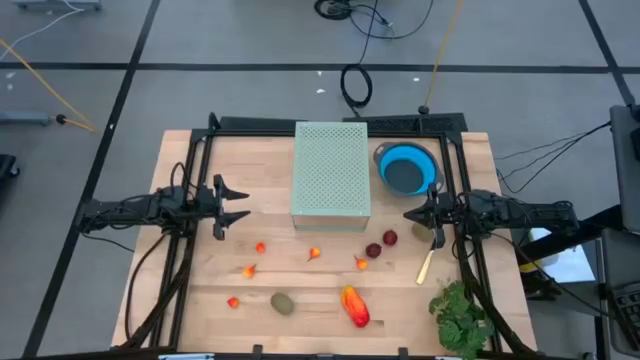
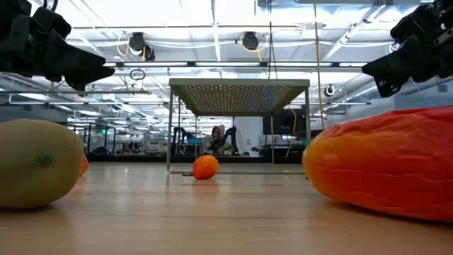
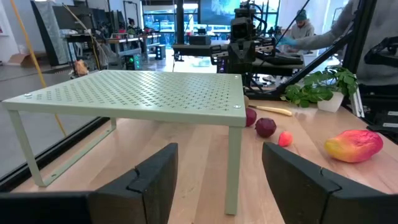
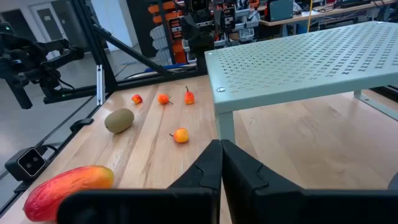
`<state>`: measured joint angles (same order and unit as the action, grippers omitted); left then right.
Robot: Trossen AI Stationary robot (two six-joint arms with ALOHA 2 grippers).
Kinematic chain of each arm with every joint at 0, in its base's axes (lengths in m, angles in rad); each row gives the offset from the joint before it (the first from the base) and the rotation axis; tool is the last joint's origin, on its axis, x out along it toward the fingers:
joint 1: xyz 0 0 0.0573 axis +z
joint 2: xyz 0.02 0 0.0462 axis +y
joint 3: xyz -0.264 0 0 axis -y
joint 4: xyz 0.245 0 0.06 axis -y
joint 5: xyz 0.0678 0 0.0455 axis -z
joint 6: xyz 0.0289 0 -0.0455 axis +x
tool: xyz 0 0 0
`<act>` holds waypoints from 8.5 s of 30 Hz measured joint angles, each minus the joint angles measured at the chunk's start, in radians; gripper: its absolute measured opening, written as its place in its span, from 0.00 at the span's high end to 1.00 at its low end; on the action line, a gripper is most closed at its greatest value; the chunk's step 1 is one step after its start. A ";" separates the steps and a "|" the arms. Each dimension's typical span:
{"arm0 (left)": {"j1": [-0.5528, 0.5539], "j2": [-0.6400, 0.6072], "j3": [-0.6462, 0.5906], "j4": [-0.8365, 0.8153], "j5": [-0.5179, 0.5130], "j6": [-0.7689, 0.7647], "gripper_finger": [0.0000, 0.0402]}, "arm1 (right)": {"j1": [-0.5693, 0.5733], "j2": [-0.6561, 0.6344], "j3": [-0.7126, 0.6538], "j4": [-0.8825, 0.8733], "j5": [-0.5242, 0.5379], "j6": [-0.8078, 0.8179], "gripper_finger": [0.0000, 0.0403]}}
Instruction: Pick & Place Fruit
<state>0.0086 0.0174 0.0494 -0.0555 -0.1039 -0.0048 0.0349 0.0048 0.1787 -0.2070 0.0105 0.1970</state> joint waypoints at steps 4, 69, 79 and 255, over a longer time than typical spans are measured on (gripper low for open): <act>0.000 0.000 0.000 0.000 0.000 0.000 0.42 | 0.000 0.000 0.000 0.000 0.000 0.000 1.00; 0.000 0.000 0.000 0.000 0.000 0.000 0.42 | 0.000 0.218 0.074 0.454 0.501 0.053 1.00; 0.000 0.000 0.000 0.001 -0.001 0.000 0.42 | -0.017 0.430 0.377 0.114 0.751 -0.133 1.00; 0.000 0.000 0.000 0.008 -0.002 -0.004 0.42 | -1.037 1.295 0.718 -0.647 0.036 -0.051 0.97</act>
<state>0.0086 0.0174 0.0498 -0.0471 -0.1062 -0.0085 -1.0023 1.2999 0.8968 -0.8541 0.0464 0.1457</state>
